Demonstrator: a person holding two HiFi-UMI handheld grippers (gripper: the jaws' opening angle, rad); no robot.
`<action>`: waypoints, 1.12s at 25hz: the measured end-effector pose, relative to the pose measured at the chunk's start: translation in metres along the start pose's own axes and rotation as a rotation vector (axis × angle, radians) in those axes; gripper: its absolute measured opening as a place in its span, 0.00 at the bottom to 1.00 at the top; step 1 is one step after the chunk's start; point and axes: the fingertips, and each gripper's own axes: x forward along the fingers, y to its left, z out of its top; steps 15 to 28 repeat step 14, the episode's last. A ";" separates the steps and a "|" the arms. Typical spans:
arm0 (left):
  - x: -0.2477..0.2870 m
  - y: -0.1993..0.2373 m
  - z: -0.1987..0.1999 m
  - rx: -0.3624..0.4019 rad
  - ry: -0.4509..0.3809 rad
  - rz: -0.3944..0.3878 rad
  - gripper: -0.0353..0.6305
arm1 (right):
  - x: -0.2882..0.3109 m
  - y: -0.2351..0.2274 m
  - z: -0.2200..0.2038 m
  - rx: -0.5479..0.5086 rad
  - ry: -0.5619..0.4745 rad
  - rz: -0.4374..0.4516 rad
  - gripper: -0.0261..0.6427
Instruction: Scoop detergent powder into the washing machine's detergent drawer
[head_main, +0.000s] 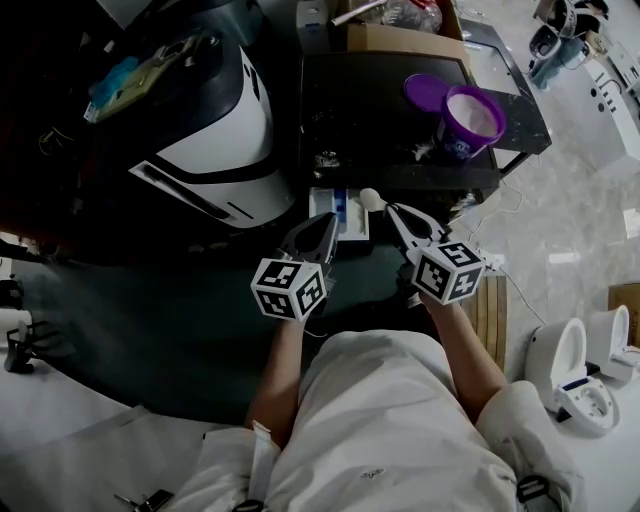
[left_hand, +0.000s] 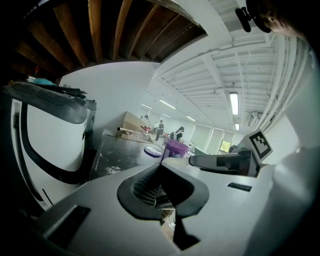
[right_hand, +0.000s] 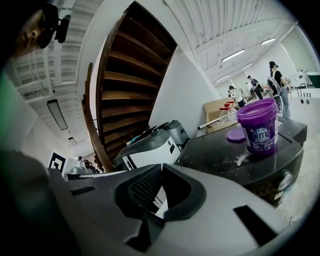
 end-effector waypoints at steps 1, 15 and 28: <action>0.000 0.000 0.000 0.000 0.001 0.000 0.08 | 0.000 0.000 0.000 0.000 0.000 0.001 0.05; 0.000 -0.002 0.000 0.005 0.002 0.000 0.08 | -0.001 0.002 -0.001 -0.010 0.005 0.005 0.05; 0.000 -0.002 0.000 0.005 0.002 0.000 0.08 | -0.001 0.002 -0.001 -0.010 0.005 0.005 0.05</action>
